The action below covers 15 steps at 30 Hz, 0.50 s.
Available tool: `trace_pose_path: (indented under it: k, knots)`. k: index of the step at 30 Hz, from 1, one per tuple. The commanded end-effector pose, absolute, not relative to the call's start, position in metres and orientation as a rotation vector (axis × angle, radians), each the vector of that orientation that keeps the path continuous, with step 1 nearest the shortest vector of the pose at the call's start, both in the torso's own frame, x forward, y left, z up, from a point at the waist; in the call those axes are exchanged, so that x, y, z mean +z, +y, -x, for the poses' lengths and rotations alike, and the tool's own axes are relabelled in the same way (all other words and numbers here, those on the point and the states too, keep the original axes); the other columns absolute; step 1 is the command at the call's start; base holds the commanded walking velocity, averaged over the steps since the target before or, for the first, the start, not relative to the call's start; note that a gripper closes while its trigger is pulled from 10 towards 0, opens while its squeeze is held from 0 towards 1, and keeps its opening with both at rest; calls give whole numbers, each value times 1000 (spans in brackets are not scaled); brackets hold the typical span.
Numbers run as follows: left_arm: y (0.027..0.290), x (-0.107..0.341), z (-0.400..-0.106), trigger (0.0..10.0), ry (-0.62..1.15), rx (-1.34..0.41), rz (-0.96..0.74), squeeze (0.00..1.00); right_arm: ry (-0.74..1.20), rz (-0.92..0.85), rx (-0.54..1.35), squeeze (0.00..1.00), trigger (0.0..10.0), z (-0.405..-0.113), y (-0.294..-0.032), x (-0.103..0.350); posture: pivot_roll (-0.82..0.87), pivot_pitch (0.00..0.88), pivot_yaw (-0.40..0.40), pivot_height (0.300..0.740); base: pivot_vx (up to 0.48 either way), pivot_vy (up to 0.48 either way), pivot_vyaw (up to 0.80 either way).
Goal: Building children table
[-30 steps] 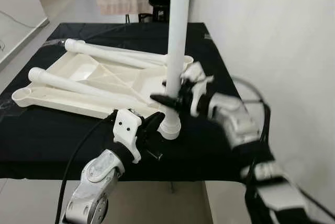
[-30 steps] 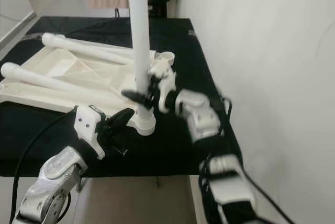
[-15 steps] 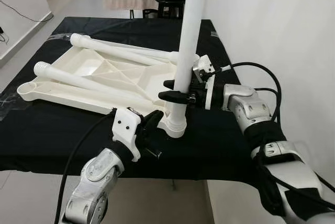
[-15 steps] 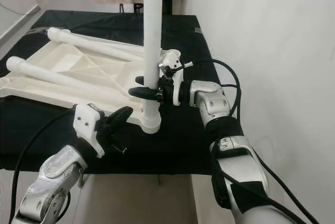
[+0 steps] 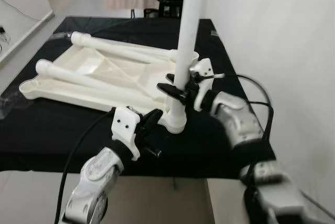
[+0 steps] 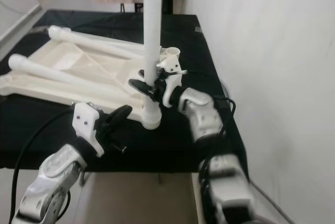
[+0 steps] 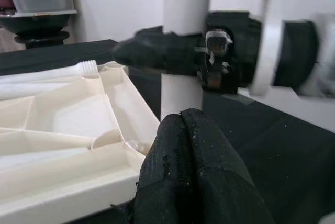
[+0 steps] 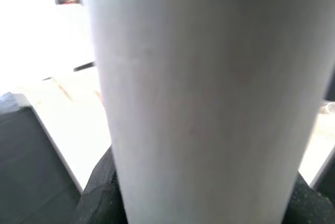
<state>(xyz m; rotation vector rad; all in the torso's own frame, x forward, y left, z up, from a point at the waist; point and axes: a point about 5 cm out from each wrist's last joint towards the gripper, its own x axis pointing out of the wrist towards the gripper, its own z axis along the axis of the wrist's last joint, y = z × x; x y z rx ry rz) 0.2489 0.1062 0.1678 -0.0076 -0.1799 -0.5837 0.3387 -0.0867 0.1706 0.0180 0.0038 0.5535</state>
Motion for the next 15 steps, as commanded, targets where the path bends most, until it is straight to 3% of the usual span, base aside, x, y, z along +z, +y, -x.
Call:
trace_pose_path:
  k: [1, 5, 6, 7, 8, 9, 10, 15]
  knots:
    - [110, 161, -248, 10000, -141, -586, -6, 0, 278, 0, 600, 0, 0, -321, -75, 119, 27, 88, -32, 740, 0, 0, 0]
    - [107, 160, -247, 10000, -138, -595, -7, 0, 251, -3, 579, 0, 0, -336, -75, 129, 50, 92, -42, 740, 0, 0, 0]
    - [109, 161, -247, 10000, -138, -590, -15, 0, 234, 11, 554, 0, 10000, -344, -76, 135, 53, 92, -35, 740, 0, 0, 0]
    - [110, 161, -247, 10000, -138, -585, -17, 0, 230, 24, 535, 0, 10000, -347, -77, 136, 53, 92, -35, 740, 0, 0, 0]
    - [115, 162, -247, 10000, -138, -567, -25, 0, 210, 9, 517, 486, 10000, -355, -82, 144, 67, 90, -32, 740, 0, 0, 0]
    - [115, 162, -247, 10000, -138, -567, -25, 0, 210, 9, 517, 486, 10000, -355, -82, 144, 67, 90, -32, 740, 0, 0, 0]
    - [118, 163, -247, 10000, -138, -558, -30, 0, 193, -8, 489, 1000, 10000, -360, -88, 152, 70, 89, -34, 740, 0, 0, 0]
    - [121, 163, -247, 10000, -136, -547, -35, 0, 156, -22, 457, 1000, 10000, -367, -96, 167, 70, 87, -35, 740, 0, 0, 0]
